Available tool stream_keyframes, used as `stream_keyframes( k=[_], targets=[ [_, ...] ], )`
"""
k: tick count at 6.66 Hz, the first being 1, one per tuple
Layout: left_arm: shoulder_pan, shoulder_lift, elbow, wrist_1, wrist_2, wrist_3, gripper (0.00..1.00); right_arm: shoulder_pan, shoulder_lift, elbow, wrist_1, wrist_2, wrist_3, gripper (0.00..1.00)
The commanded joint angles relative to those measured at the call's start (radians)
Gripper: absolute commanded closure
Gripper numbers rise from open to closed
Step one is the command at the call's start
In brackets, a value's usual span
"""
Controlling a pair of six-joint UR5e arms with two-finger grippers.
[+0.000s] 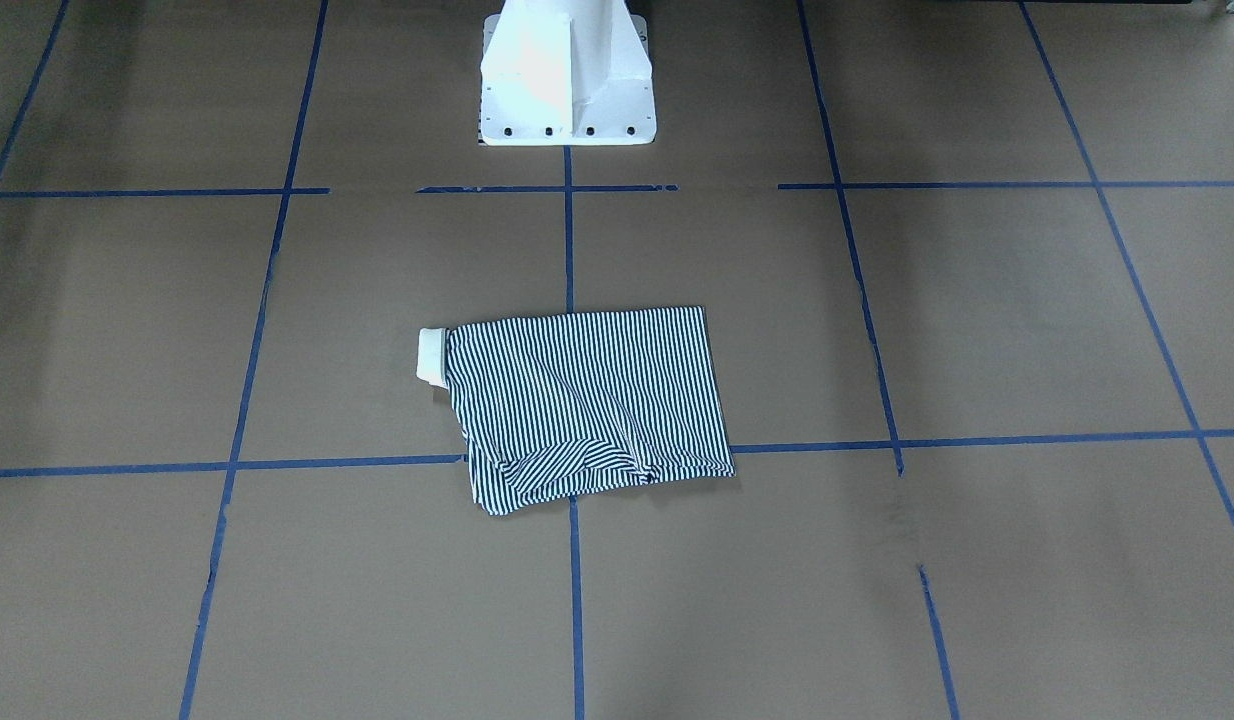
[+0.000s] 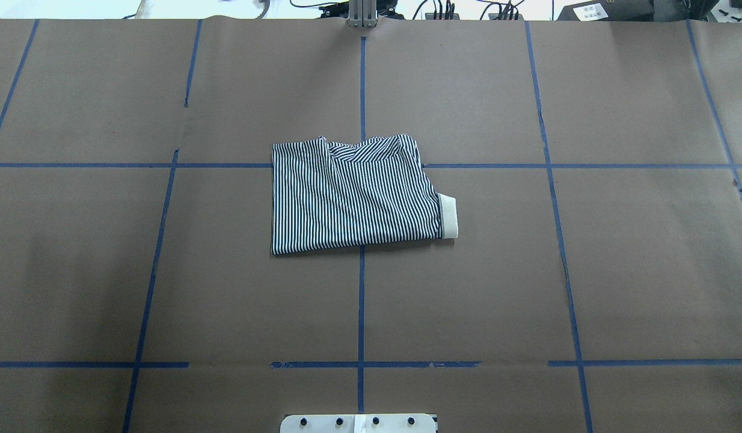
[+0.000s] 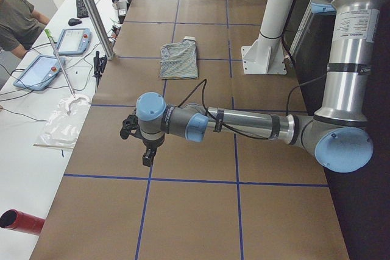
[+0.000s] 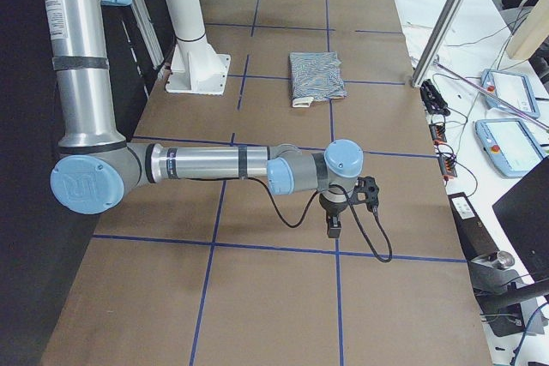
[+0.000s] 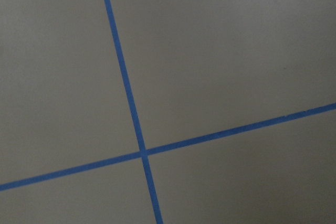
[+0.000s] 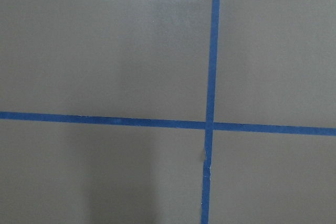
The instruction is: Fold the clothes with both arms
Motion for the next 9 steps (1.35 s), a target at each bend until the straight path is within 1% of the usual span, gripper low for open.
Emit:
stream_keyframes(
  k=[1, 2, 4, 5, 6, 7, 8, 9],
  targets=[
    [0.001, 0.001, 0.039, -0.018, 0.002, -0.020, 0.00, 0.005, -0.016, 0.001, -0.004, -0.013, -0.006, 0.00],
    [-0.001, 0.004, 0.037, -0.030, -0.007, -0.020, 0.00, 0.006, -0.018, 0.006, -0.019, -0.009, -0.007, 0.00],
    [-0.004, 0.052, -0.028, -0.055, 0.043, -0.032, 0.00, 0.006, -0.032, 0.029, -0.039, -0.010, -0.006, 0.00],
    [-0.005, 0.060, -0.067, -0.005, 0.039, -0.031, 0.00, 0.005, -0.018, 0.053, -0.109, -0.012, 0.006, 0.00],
    [-0.002, 0.031, -0.099, 0.129, 0.037, -0.022, 0.00, 0.005, -0.020, 0.081, -0.133, -0.005, 0.005, 0.00],
    [-0.010, 0.034, -0.145, 0.176, 0.031, -0.020, 0.00, 0.005, -0.018, 0.122, -0.177, -0.010, 0.005, 0.00],
    [-0.010, 0.055, -0.148, 0.192, 0.031, -0.019, 0.00, -0.001, -0.021, 0.122, -0.183, -0.034, -0.001, 0.00],
    [-0.012, 0.085, -0.128, 0.192, 0.029, -0.019, 0.00, -0.003, -0.020, 0.121, -0.182, -0.044, -0.003, 0.00]
  ],
)
